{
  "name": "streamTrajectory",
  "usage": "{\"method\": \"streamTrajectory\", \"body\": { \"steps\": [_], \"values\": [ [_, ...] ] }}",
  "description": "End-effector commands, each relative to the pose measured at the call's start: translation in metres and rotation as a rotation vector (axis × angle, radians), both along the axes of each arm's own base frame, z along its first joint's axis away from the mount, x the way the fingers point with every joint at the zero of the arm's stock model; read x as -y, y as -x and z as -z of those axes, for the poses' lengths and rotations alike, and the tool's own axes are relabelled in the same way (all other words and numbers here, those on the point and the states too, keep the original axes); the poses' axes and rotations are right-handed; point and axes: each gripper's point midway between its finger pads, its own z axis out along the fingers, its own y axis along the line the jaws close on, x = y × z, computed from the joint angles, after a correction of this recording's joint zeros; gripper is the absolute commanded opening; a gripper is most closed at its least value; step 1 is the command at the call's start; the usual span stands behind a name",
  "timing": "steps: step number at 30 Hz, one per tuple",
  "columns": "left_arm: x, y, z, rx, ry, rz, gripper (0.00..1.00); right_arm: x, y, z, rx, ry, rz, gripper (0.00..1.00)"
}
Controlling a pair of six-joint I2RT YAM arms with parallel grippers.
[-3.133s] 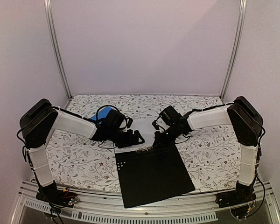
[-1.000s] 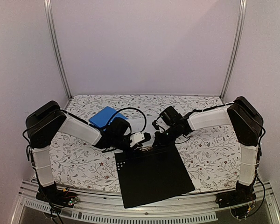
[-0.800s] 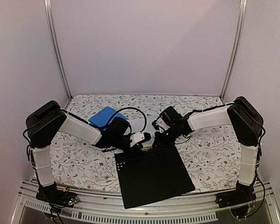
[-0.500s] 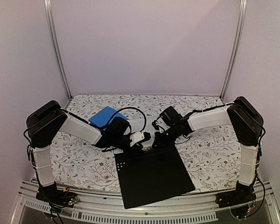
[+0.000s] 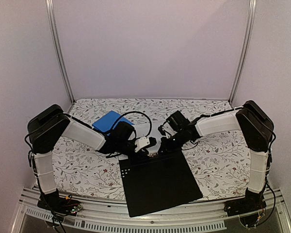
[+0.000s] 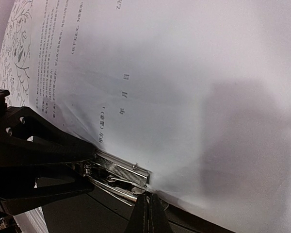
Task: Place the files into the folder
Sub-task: Clamp the file at the center of the board.
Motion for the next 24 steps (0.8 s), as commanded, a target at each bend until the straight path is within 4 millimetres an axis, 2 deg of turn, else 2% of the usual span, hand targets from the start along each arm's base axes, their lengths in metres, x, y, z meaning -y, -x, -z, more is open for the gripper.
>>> {"method": "streamTrajectory", "body": {
  "steps": [1,8,18,24],
  "values": [
    [-0.025,0.015,0.046,-0.107,-0.130,-0.037,0.25,0.046,0.043,0.064,-0.168,0.222,0.007,0.00],
    [-0.029,0.005,0.045,-0.096,-0.145,-0.102,0.25,0.048,0.049,0.061,-0.180,0.218,-0.010,0.00],
    [-0.034,-0.007,0.049,-0.088,-0.173,-0.188,0.23,0.049,0.058,0.042,-0.185,0.195,-0.048,0.00],
    [-0.035,-0.006,0.048,-0.088,-0.177,-0.185,0.23,0.047,0.054,0.029,-0.161,0.181,-0.049,0.00]
  ]
}}
